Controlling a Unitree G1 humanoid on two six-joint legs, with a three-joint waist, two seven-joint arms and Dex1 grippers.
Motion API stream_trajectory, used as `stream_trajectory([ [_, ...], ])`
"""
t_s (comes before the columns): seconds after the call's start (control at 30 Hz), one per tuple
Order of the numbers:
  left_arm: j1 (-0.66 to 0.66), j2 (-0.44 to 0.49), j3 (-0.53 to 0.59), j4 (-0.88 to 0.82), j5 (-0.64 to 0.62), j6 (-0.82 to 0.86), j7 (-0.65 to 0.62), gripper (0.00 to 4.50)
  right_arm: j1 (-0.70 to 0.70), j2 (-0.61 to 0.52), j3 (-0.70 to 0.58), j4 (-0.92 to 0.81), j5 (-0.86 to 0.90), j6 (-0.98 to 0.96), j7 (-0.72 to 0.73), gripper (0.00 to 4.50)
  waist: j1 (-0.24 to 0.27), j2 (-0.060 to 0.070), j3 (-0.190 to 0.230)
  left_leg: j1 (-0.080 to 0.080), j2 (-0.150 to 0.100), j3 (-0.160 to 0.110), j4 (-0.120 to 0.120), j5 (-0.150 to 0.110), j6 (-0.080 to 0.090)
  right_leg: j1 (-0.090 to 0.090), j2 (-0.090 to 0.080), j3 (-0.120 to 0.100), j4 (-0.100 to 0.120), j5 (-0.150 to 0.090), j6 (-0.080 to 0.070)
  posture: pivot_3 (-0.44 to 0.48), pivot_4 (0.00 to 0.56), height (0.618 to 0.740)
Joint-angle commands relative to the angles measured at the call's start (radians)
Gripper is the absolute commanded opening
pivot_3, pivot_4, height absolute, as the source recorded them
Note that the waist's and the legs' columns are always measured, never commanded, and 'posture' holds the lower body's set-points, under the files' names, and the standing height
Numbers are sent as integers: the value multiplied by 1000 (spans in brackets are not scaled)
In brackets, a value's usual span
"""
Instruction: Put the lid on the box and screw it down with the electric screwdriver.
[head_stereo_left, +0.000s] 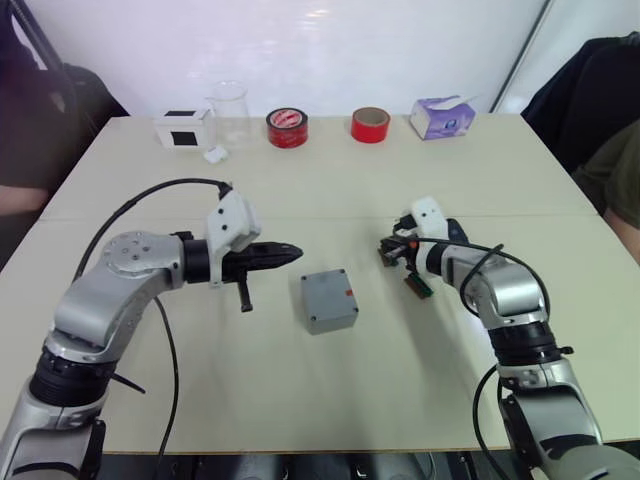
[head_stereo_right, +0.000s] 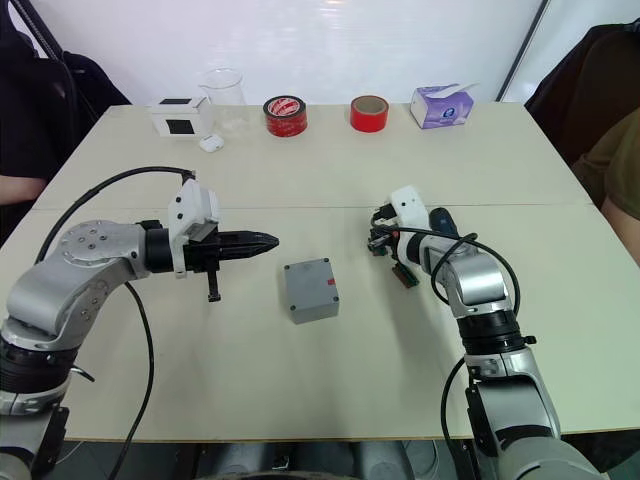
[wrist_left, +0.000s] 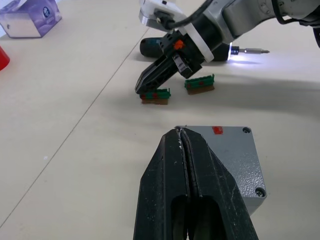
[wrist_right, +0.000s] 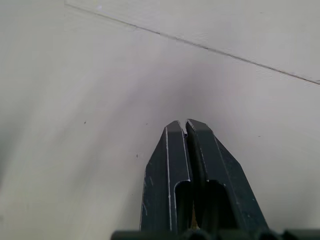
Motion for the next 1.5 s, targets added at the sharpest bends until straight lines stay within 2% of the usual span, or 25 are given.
stream_trajectory([
  [0.03,-4,10,8,-18,-2,0,6,0,-41,-8,-72,-110,61,46,3,54,0,0,0,0,0,0,0,0,0,0,0,0,0,0,0,0,150,740],
  [0.23,14,22,24,-26,-15,10,6,0,-33,-66,-68,-362,206,244,82,54,-1,0,0,0,0,0,0,0,0,-1,0,0,0,0,0,0,150,740],
  [0.5,45,42,35,-19,-11,5,-6,0,31,-59,18,-542,310,337,107,54,0,0,0,0,1,0,0,0,0,-1,-1,0,0,0,0,0,150,740],
  [0.87,58,41,36,-28,-15,12,8,0,36,-48,80,-491,289,280,84,54,0,0,0,0,0,0,0,0,0,0,0,0,0,0,0,0,150,740],
  [1.5,64,35,28,-47,-18,11,33,0,69,-93,192,-423,196,165,121,54,0,0,0,0,0,0,0,0,0,0,0,0,0,0,0,0,150,740],
])
